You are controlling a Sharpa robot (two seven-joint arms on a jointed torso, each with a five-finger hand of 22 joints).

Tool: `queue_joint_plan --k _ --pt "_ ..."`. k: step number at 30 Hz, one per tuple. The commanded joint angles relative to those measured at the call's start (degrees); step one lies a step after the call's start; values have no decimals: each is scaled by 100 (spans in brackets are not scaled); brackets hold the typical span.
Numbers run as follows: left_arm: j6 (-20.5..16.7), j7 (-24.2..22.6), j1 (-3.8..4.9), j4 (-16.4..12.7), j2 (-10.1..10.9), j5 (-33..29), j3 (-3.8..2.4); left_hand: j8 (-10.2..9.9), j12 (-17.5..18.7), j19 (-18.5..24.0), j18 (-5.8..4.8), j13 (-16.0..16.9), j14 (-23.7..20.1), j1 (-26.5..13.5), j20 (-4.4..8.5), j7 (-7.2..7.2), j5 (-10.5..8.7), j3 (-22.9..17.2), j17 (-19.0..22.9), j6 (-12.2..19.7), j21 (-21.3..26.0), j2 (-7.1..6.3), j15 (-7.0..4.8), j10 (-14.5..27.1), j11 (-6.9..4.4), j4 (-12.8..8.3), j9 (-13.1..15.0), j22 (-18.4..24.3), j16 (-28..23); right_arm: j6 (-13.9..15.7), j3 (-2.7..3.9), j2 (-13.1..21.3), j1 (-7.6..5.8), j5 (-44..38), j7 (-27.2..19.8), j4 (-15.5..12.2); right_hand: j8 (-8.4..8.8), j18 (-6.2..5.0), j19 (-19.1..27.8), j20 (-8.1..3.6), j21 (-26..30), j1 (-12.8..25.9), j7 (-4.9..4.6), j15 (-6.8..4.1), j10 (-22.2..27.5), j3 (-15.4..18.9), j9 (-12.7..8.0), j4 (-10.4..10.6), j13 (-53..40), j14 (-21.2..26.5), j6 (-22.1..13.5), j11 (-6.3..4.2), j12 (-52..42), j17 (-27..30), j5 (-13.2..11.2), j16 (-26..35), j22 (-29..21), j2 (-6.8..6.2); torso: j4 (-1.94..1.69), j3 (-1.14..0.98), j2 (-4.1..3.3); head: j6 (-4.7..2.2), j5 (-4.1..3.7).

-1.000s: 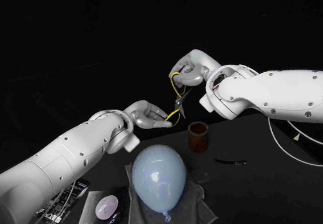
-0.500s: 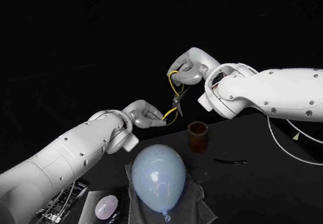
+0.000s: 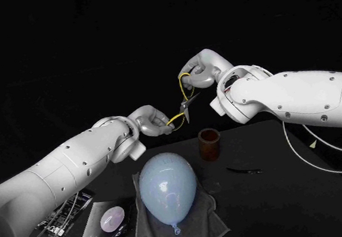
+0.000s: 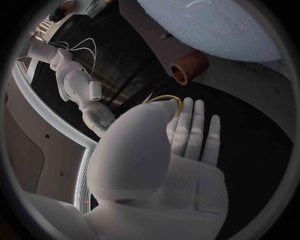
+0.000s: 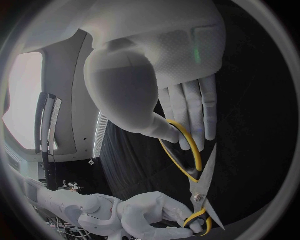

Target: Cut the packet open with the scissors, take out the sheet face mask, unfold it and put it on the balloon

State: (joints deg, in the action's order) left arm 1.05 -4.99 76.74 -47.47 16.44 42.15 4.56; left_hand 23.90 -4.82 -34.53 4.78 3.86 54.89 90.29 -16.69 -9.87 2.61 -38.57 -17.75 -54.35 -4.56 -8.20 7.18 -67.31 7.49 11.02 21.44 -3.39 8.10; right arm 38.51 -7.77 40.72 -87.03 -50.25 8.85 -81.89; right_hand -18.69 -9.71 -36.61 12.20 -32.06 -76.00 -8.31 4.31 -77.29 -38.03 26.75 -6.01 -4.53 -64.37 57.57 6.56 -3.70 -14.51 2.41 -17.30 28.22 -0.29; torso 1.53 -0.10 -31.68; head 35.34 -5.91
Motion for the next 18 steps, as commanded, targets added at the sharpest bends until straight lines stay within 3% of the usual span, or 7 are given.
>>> queue_joint_plan --k 1,6,18 --pt "-296 -223 5 -13 7 -367 -16 48 37 -32 47 8 38 -237 0 8 19 -233 -10 50 -26 -30 6 -48 7 -193 94 -2 -38 -236 -16 -33 4 -101 8 24 -13 -44 42 -10 -22 24 -13 -11 -208 -14 131 -14 -4 -35 40 -178 -18 -6 33 20 8 56 1 -3 1 -4 5" --pt "-421 -250 5 -31 44 -588 -34 88 55 -8 40 10 23 -449 -1 -3 20 -394 -18 67 -21 -51 13 -43 14 -357 171 0 -55 -456 -55 -73 56 -190 55 73 -12 -43 50 -9 -27 28 -14 -10 -205 -16 134 -14 -4 -34 40 -177 -16 -7 33 23 14 56 1 -3 0 -5 3" --pt "-640 -138 9 -43 142 -929 -61 138 88 243 -4 6 -59 -703 -4 -33 21 -530 -19 94 33 -60 45 35 46 -532 267 25 -104 -1126 -177 -271 289 -703 211 312 -9 -39 84 -4 -34 47 -17 -5 -199 -19 144 -6 -1 -31 40 -174 -13 -12 32 29 32 55 -2 -4 -1 27 -4"
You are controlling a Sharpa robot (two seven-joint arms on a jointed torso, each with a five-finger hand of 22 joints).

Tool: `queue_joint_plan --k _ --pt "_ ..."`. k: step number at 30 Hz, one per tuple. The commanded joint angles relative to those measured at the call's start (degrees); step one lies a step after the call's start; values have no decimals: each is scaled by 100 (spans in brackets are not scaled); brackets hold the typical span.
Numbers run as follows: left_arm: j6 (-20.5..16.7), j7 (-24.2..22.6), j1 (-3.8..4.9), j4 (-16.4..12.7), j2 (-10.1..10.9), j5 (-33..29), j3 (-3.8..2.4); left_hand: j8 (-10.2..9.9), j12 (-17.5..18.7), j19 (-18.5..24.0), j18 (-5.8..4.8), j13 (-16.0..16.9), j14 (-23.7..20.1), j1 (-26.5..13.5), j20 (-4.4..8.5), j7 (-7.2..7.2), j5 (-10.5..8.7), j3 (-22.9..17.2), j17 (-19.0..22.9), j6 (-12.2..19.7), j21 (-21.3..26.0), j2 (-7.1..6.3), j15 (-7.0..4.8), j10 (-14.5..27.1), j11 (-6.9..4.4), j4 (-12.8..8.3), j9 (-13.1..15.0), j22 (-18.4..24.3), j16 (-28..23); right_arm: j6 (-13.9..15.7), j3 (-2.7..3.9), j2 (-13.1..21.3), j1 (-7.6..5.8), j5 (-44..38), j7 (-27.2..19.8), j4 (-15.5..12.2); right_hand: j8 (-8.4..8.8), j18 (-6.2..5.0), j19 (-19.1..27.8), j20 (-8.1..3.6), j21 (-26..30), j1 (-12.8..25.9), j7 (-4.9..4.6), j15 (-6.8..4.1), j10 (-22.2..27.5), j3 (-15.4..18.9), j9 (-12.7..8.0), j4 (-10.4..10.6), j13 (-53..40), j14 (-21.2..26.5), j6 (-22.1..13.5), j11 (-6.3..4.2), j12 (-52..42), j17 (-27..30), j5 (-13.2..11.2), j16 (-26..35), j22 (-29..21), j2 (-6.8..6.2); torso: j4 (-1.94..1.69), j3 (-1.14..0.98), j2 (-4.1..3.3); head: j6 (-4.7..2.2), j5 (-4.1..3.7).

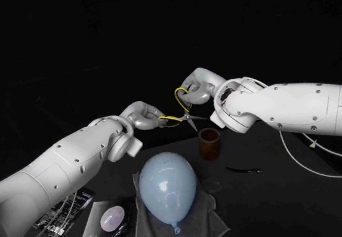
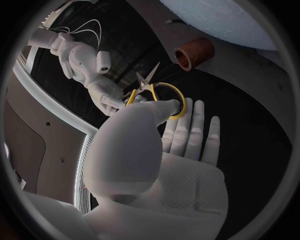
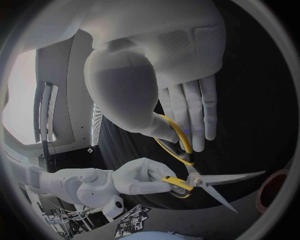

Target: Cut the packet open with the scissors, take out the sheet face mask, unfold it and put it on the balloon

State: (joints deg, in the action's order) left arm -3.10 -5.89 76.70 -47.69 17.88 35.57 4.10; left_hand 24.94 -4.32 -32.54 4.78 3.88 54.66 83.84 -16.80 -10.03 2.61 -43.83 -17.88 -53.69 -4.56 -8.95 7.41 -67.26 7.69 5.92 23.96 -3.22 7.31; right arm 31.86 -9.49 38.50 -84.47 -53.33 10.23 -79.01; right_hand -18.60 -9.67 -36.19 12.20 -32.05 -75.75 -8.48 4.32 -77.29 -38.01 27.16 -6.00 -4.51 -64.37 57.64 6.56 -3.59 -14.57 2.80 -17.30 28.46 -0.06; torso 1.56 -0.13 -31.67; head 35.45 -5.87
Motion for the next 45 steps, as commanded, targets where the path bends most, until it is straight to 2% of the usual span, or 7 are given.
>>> queue_joint_plan --k 1,12,20,25,32,39,45 --pt "-248 -37 14 -31 6 -282 -17 41 43 82 -12 1 -57 -97 7 -22 20 -21 -5 37 41 17 30 51 34 -45 30 11 -37 -508 -15 -83 62 -468 89 59 -18 -43 47 -4 -35 26 0 -5 -198 -20 106 -6 -4 -30 32 -173 -24 -7 -6 29 10 33 -9 0 -2 15 -11" --pt "-346 -28 23 -115 3 -342 -24 60 41 165 -31 3 -78 -167 5 -31 19 -37 -8 44 59 19 39 69 43 -87 61 18 -47 -628 -47 -237 142 -674 172 260 -17 -43 56 -4 -36 31 0 -4 -198 -21 109 -2 -3 -31 33 -173 -25 -9 -6 30 14 34 -4 2 3 38 -5" --pt "-409 -77 24 -281 -96 -383 -29 79 35 179 -41 6 -81 -224 6 -32 19 -25 -13 44 64 16 41 69 44 -104 85 18 -48 -613 -63 -522 241 -726 203 536 -17 -44 64 -3 -39 36 0 -4 -200 -24 114 1 -3 -34 33 -173 -26 -12 -6 30 19 38 -13 4 -2 35 -15" --pt "-456 -64 27 -338 -198 -397 -34 108 15 143 -44 14 -54 -272 9 -22 24 -20 -26 33 57 12 28 41 30 -146 118 11 -31 -569 -64 -657 267 -739 207 603 -16 -46 66 -4 -43 35 2 -5 -201 -29 116 0 -3 -35 32 -174 -26 -14 -6 30 24 41 -4 0 -2 40 -4" --pt "-554 -11 40 -340 -326 -406 -42 139 -10 -69 -15 23 -9 -339 14 -10 48 -63 -46 14 5 -12 9 -1 11 -224 158 -18 -2 -561 -64 -760 277 -750 210 618 -15 -48 67 -4 -50 33 3 -7 -201 -34 119 -4 -3 -35 32 -176 -26 -15 -6 31 31 42 2 -6 -5 58 -11" --pt "-562 84 50 -344 -342 -403 -51 145 -10 -104 -3 23 -9 -394 13 -12 58 -75 -50 15 -8 -39 9 0 14 -244 172 -23 0 -480 -62 -675 276 -750 241 561 -14 -51 67 -5 -64 31 4 -11 -203 -43 125 -11 -3 -38 31 -178 -27 -19 -6 31 44 43 9 -8 4 65 -17" --pt "-618 189 53 -339 -300 -422 -53 134 27 -126 12 9 -72 -566 10 -47 59 -18 -52 77 -24 -152 34 88 51 -274 204 -24 -24 -417 -52 -550 261 -750 245 458 -14 -52 68 -5 -73 31 5 -13 -206 -48 129 -16 -4 -41 32 -179 -29 -22 -6 31 53 41 2 -6 3 47 -30"
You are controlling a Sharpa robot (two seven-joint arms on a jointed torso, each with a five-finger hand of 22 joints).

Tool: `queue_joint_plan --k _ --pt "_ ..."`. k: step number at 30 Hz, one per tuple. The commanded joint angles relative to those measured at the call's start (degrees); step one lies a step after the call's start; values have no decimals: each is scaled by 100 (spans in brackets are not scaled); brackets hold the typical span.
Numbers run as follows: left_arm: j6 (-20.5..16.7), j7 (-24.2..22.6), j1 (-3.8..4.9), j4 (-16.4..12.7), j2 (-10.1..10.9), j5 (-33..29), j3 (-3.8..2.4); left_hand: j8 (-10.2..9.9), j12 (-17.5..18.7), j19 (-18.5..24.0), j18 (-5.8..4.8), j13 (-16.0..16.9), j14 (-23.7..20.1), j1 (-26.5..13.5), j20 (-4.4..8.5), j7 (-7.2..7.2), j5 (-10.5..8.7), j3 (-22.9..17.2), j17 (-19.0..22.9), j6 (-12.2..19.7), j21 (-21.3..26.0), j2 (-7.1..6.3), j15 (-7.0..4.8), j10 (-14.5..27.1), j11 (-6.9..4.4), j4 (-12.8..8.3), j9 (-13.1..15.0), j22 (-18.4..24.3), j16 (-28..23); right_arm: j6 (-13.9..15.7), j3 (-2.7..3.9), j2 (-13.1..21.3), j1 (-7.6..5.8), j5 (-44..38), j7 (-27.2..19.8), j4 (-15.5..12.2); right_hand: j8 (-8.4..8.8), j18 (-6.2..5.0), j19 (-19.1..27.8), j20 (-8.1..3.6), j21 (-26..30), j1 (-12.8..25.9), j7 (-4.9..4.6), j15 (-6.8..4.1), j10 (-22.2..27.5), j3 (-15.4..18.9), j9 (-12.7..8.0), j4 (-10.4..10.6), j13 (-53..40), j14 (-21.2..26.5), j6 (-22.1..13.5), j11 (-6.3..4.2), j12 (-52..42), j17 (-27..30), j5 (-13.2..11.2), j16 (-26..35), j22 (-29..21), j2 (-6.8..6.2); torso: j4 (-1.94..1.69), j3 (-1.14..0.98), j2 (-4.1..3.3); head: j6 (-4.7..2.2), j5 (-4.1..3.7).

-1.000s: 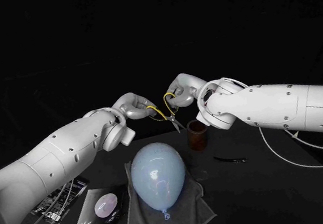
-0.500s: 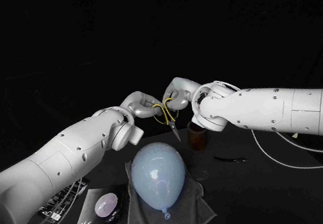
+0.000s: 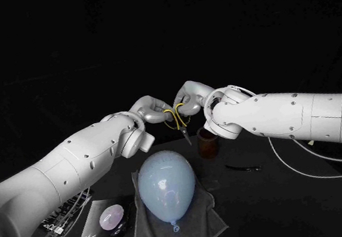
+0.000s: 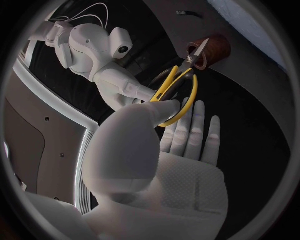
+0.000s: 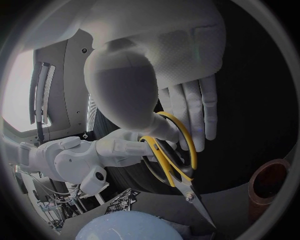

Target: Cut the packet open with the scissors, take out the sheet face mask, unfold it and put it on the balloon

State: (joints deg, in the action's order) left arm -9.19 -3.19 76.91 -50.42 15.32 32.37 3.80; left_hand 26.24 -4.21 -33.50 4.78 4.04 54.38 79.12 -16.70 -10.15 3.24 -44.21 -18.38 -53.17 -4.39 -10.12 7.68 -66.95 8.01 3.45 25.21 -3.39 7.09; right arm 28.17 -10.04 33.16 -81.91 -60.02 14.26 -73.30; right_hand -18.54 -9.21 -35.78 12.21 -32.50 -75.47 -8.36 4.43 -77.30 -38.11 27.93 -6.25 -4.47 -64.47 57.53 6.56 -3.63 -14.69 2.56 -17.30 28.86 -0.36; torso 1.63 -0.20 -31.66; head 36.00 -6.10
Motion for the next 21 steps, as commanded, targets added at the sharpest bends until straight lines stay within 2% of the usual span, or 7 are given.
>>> queue_joint_plan --k 1,5,7,8,12,14,21 --pt "-13 -67 33 -68 -34 -118 -24 -69 32 -17 12 -14 -79 -154 1 -82 -3 51 -4 142 -40 -75 29 135 57 -30 57 -4 -13 -38 6 6 1 -82 -160 -126 -19 -98 27 -6 -28 3 -7 -24 -205 -38 52 9 -8 -32 43 -179 -24 -10 18 31 13 70 -4 0 0 -11 -15" --pt "33 -34 34 -86 14 -190 -24 -531 46 94 -11 -29 -245 -418 -1 -319 2 282 -15 740 -20 -376 147 602 259 3 -146 11 -44 31 17 93 -18 -87 -173 -140 -19 -99 27 -6 -32 3 -7 -24 -204 -40 54 7 -7 -32 43 -179 -24 -10 17 32 16 69 -3 7 -7 -3 -38" --pt "77 -46 34 -96 33 -215 -24 -692 31 229 -45 -26 -357 -455 -3 -410 -1 475 -8 927 10 -447 205 825 332 12 -228 23 -43 64 22 121 -27 -91 -179 -134 -19 -99 27 -6 -32 3 -7 -24 -204 -40 54 7 -7 -32 43 -179 -24 -10 17 32 16 69 -6 8 -8 1 -40" --pt "94 -58 34 -101 40 -224 -24 -740 29 284 -59 -26 -410 -454 -4 -422 1 573 -1 988 23 -452 223 907 343 15 -254 28 -48 75 24 130 -30 -97 -181 -131 -19 -99 27 -6 -32 3 -7 -24 -204 -40 54 7 -7 -32 43 -179 -24 -10 17 32 16 69 -10 7 -7 -1 -41" --pt "270 -84 34 -118 50 -238 -24 -947 -56 661 -113 -23 -767 -105 -11 -498 15 1703 68 1265 86 -271 327 1360 448 90 -390 53 -54 100 33 131 -42 -112 -187 -114 -19 -99 27 -6 -32 3 -7 -24 -204 -40 54 7 -7 -32 43 -179 -24 -10 17 32 16 69 -13 8 -4 9 -68" --pt "384 -81 34 -125 52 -232 -24 -994 -127 987 -128 -22 -1005 205 -13 -540 19 2230 148 1352 144 -217 395 1577 504 284 -438 77 -82 106 37 121 -48 -115 -188 -100 -19 -99 27 -6 -32 3 -7 -24 -204 -40 54 7 -7 -32 43 -179 -24 -10 17 32 16 69 -10 10 -3 13 -82" --pt "618 -106 33 -141 88 -254 -24 -1065 -275 1518 -149 -24 -1420 815 -30 -602 63 2628 307 1613 213 -323 502 1996 589 853 -502 121 -116 118 45 94 -86 -119 -175 -37 -17 -100 29 -6 -40 2 -6 -25 -203 -45 57 2 -7 -31 42 -180 -23 -12 18 33 25 67 -8 12 0 14 -84"
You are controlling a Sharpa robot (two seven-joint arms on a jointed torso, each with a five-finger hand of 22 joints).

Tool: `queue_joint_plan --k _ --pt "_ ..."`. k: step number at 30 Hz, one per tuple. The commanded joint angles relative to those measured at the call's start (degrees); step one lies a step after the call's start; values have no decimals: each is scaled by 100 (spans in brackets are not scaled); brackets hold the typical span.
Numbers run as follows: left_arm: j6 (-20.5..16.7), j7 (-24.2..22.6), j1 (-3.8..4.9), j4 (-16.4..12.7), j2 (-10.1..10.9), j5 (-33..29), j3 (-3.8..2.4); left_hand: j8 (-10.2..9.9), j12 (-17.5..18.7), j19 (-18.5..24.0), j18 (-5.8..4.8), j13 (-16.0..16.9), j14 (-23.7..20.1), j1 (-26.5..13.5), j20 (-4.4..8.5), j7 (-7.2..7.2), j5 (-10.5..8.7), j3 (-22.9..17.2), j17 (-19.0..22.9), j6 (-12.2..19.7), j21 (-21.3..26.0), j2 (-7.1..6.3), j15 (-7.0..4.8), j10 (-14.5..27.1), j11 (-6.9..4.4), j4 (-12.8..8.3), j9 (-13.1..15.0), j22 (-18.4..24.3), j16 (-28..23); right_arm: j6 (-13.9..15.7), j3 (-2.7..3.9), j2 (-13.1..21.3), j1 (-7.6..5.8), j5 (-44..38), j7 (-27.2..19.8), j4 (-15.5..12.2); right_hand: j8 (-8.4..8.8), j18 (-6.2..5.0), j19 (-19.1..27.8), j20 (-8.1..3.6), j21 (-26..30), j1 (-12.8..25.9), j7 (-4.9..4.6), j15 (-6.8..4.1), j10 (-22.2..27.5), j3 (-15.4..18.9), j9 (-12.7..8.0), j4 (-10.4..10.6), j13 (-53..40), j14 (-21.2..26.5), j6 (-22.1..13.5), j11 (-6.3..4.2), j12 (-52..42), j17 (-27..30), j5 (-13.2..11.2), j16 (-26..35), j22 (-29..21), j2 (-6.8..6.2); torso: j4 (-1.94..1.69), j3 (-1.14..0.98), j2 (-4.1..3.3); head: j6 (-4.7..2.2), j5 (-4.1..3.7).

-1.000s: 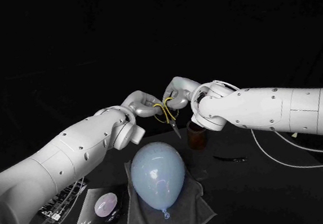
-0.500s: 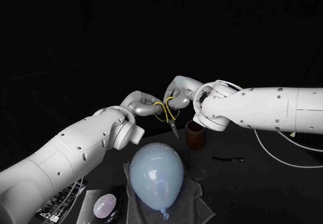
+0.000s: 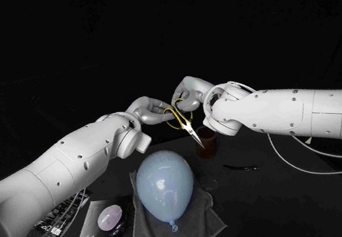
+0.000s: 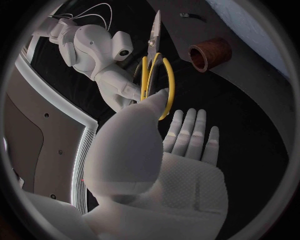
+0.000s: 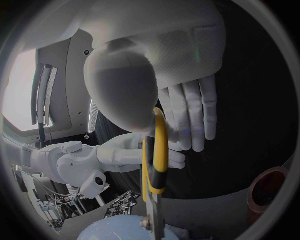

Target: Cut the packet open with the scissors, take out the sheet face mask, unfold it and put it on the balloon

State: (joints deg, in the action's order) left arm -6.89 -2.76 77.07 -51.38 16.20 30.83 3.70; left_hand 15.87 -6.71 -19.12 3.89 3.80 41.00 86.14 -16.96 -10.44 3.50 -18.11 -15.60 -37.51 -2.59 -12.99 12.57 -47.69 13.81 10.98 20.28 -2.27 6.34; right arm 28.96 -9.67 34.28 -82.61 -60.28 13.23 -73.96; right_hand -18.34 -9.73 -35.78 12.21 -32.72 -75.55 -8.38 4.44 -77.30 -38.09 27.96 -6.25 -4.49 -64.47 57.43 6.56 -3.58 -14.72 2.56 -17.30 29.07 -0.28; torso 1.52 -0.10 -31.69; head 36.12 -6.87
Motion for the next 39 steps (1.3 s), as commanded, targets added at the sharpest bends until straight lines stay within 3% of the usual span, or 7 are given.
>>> queue_joint_plan --k 1,6,7,13,18,24,39 --pt "414 -153 17 -51 11 -117 -14 -23 -51 128 -61 1 -182 189 -5 -576 80 13 67 69 37 -53 27 116 19 177 -11 13 -53 40 8 -22 -22 -93 -70 44 -37 -47 29 -6 -19 10 -3 -25 -203 -47 54 2 -5 -31 53 -179 -27 -9 18 33 4 59 3 1 3 1 -8" --pt "592 -181 16 -108 100 -262 -15 -23 -123 363 -64 2 -662 478 -8 -592 445 53 246 208 62 -137 82 359 67 438 -22 33 -109 41 11 -26 -38 -94 -63 125 -37 -47 29 -6 -19 10 -3 -25 -203 -47 54 2 -5 -31 53 -179 -27 -9 18 33 4 59 1 4 -5 0 -20" --pt "623 -188 16 -124 122 -292 -16 -10 -153 417 -65 4 -748 563 -5 -602 725 43 276 228 68 -151 94 412 74 488 -19 38 -111 40 11 -26 -40 -94 -63 144 -37 -47 29 -6 -19 10 -3 -25 -203 -47 54 2 -5 -31 53 -179 -27 -9 18 33 4 59 2 2 -2 2 -25" --pt "648 -261 15 -199 214 -452 -18 48 -283 409 -62 11 -800 672 -8 -619 1240 -136 306 227 50 -135 97 456 72 526 -8 30 -51 19 12 -13 -47 -94 -66 201 -37 -48 32 -6 -27 11 -3 -26 -204 -51 58 -1 -5 -33 54 -180 -28 -12 18 33 13 58 0 4 -3 11 -29" --pt "579 -396 15 -211 247 -684 -21 95 -426 307 -61 8 -696 455 -8 -625 1960 -373 288 209 18 -147 86 492 67 545 -16 15 81 -27 12 -2 -49 -94 -70 210 -37 -48 33 -6 -31 13 -3 -26 -205 -52 60 -3 -5 -34 55 -180 -29 -13 18 33 17 56 0 0 3 11 -29" --pt "598 -458 14 -202 243 -898 -21 115 -537 294 -62 4 -714 191 -8 -629 2650 -446 310 206 10 -148 87 550 69 547 -40 16 176 -64 11 -9 -50 -88 -71 219 -36 -48 34 -5 -33 14 -3 -26 -206 -52 61 -3 -5 -35 55 -180 -29 -14 18 33 19 55 1 -1 3 13 -28" --pt "422 -51 18 -114 54 -967 -20 206 -708 13 -56 18 -392 203 -4 -625 2699 -524 220 82 -64 -107 47 431 40 509 -40 -21 390 -138 6 -193 -27 -56 -62 100 -36 -47 36 -5 -35 16 -4 -26 -206 -53 63 -3 -5 -36 56 -180 -29 -15 18 33 22 54 0 -8 6 -3 -23"
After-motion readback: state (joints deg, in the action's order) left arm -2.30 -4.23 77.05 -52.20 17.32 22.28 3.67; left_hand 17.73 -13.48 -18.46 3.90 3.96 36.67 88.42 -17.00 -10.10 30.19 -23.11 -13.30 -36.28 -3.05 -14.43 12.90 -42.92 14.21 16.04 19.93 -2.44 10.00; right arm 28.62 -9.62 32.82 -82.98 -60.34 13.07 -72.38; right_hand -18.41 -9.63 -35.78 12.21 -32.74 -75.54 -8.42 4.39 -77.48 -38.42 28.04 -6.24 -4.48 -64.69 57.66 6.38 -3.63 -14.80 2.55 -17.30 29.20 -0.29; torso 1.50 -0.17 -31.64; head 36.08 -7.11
